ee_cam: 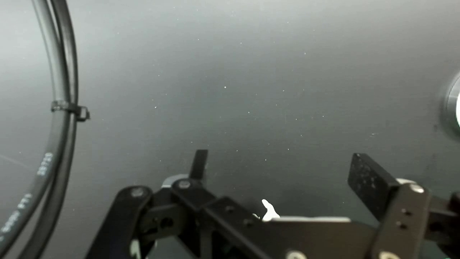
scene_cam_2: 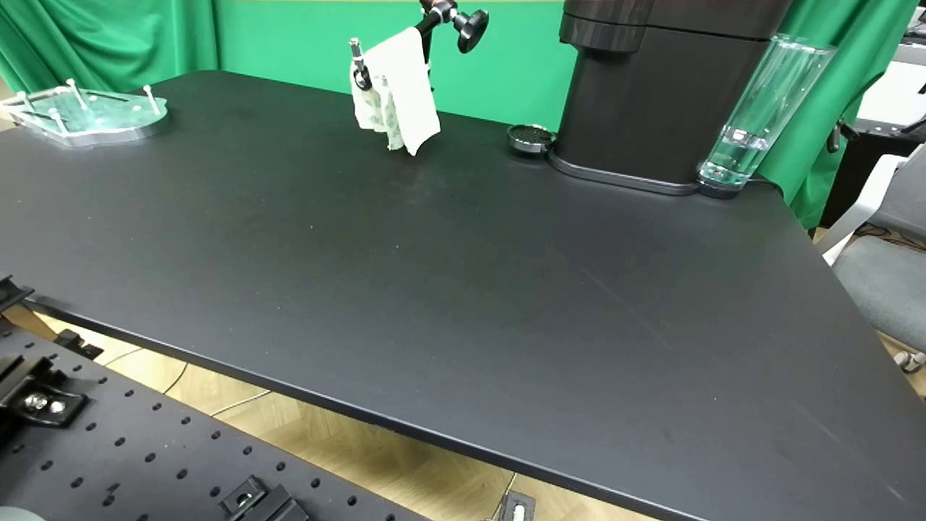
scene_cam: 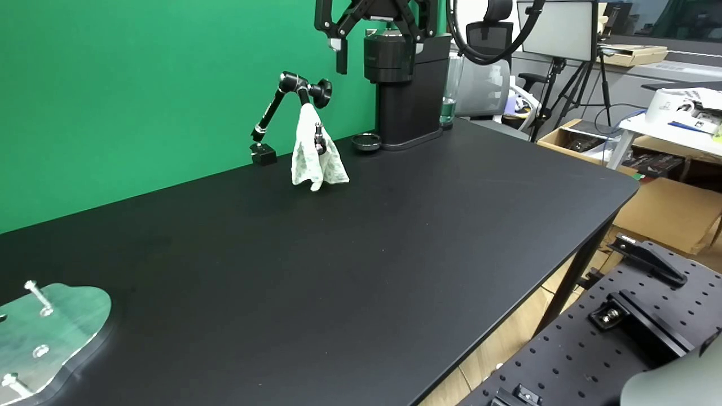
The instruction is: Unhang the towel from the object and put it on the table
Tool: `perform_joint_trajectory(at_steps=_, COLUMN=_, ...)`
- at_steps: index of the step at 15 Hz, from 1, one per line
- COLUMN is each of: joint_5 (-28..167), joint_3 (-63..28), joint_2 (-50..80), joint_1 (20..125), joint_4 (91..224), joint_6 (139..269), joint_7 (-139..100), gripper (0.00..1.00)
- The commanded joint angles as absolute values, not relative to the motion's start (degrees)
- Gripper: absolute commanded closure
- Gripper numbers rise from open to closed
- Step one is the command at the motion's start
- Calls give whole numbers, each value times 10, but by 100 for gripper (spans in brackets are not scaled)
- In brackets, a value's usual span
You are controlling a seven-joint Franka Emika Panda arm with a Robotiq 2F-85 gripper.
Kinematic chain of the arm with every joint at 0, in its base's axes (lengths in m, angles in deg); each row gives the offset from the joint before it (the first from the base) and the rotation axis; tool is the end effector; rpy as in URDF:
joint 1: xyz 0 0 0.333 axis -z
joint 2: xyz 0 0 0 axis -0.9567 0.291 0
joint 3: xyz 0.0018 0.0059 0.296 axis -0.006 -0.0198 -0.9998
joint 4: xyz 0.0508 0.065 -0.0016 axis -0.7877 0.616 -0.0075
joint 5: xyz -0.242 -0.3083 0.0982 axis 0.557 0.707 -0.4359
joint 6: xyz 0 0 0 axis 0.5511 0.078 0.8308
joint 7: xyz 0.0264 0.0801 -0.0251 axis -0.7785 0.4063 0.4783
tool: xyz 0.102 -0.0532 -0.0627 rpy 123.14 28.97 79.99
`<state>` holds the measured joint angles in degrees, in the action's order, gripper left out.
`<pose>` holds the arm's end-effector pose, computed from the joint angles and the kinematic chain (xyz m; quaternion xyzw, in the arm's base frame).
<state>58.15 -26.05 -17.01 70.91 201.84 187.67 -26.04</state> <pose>0.4591 0.0680 0.3745 -0.9953 0.0776 0.0285 0.0507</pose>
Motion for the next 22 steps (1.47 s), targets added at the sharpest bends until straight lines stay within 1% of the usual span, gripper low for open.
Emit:
perform_joint_trajectory(at_steps=1, joint_5=584, joint_3=-254, joint_2=-161, joint_1=711, joint_4=2013, joint_6=1882, joint_7=-261, gripper=0)
perform_joint_trajectory(at_steps=5, joint_5=594, joint_3=-239, joint_2=-135, joint_1=723, joint_4=1991, joint_6=1900, joint_7=-229, gripper=0)
perform_joint_trajectory(at_steps=13, joint_5=651, joint_3=-237, joint_2=-73, joint_1=721, joint_4=1932, joint_6=1903, joint_7=-143, gripper=0)
perform_joint_trajectory(at_steps=16, joint_5=671, joint_3=-218, joint_2=-7, joint_1=733, joint_4=1864, joint_6=1930, joint_7=-110, gripper=0)
perform_joint_trajectory(at_steps=20, joint_5=667, joint_3=-208, joint_2=59, joint_1=741, joint_4=1784, joint_6=1920, joint_7=-47, gripper=0)
perform_joint_trajectory(at_steps=21, joint_5=662, joint_3=-209, joint_2=29, joint_1=740, joint_4=1834, joint_6=1942, joint_7=-66, gripper=0)
perform_joint_trajectory(at_steps=22, joint_5=662, joint_3=-209, joint_2=43, joint_1=741, joint_4=1817, joint_6=1941, joint_7=-56, gripper=0)
